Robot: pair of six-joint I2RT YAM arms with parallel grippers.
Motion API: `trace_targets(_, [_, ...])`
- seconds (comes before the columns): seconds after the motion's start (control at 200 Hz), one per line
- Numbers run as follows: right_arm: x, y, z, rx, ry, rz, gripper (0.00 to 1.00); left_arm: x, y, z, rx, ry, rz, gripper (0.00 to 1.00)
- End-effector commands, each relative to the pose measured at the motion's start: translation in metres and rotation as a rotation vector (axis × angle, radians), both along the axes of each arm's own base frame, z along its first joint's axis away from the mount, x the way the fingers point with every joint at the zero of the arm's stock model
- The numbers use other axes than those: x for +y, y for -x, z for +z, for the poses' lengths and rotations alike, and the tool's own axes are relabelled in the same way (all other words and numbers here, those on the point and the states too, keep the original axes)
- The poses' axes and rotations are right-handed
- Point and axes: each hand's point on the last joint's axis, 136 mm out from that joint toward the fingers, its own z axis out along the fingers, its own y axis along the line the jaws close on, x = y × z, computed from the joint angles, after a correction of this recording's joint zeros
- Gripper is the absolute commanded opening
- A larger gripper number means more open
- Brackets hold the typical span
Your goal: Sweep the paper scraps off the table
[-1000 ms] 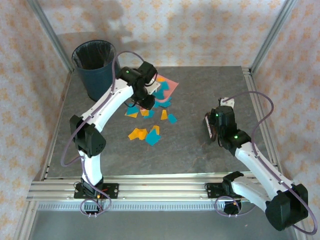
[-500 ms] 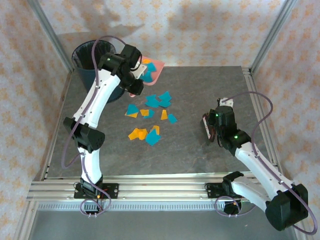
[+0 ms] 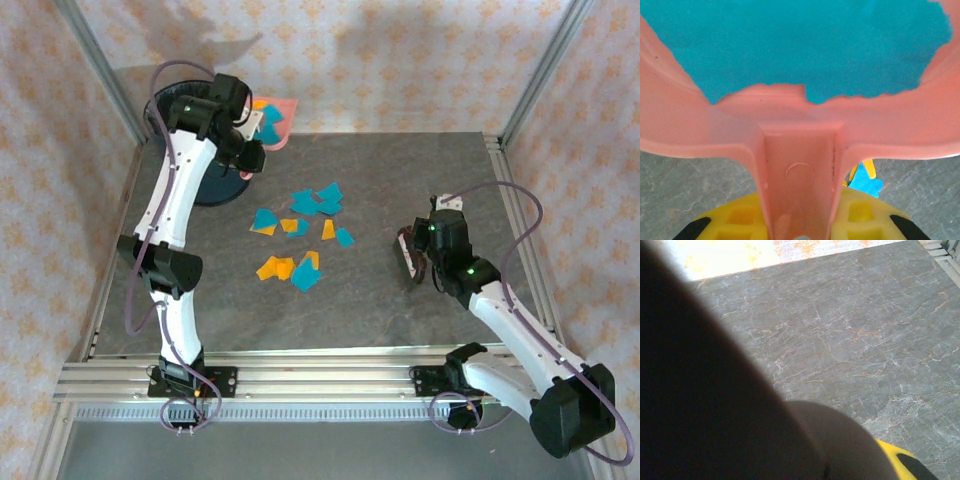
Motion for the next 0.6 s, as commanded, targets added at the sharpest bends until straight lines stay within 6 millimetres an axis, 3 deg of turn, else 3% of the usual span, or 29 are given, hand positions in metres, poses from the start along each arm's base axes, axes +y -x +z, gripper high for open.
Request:
trace_targets(0.0, [0.005, -0.004, 0.019, -0.040, -0.035, 0.001, 0.00, 0.005, -0.006, 0.020, -0.055, 0.074, 0.054, 0.00])
trace_targets(0.595, [0.008, -0.003, 0.021, -0.033, -0.054, 0.014, 0.00, 0.039, -0.048, 0.045, -0.146, 0.313, 0.219, 0.00])
